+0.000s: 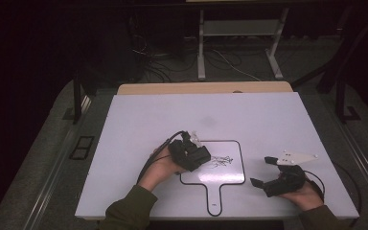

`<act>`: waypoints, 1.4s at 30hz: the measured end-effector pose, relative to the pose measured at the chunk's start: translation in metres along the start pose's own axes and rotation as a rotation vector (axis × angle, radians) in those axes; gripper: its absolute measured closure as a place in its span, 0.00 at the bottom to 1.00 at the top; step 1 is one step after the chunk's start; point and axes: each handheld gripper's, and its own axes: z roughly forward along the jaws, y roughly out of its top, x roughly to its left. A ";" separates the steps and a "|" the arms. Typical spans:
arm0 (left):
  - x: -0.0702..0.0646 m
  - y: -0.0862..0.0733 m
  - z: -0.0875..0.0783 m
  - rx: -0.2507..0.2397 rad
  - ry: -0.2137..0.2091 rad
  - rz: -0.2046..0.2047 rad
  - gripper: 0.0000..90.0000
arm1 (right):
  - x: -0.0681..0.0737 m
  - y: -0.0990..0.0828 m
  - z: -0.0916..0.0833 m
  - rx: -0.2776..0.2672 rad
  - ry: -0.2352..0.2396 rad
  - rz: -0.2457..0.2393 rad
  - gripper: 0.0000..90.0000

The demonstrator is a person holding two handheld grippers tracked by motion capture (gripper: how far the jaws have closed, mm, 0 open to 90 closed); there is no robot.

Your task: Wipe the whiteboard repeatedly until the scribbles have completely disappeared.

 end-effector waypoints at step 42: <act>0.011 0.033 0.018 -0.019 -0.034 -0.008 0.43 | -0.001 0.000 -0.001 -0.006 -0.002 0.007 0.00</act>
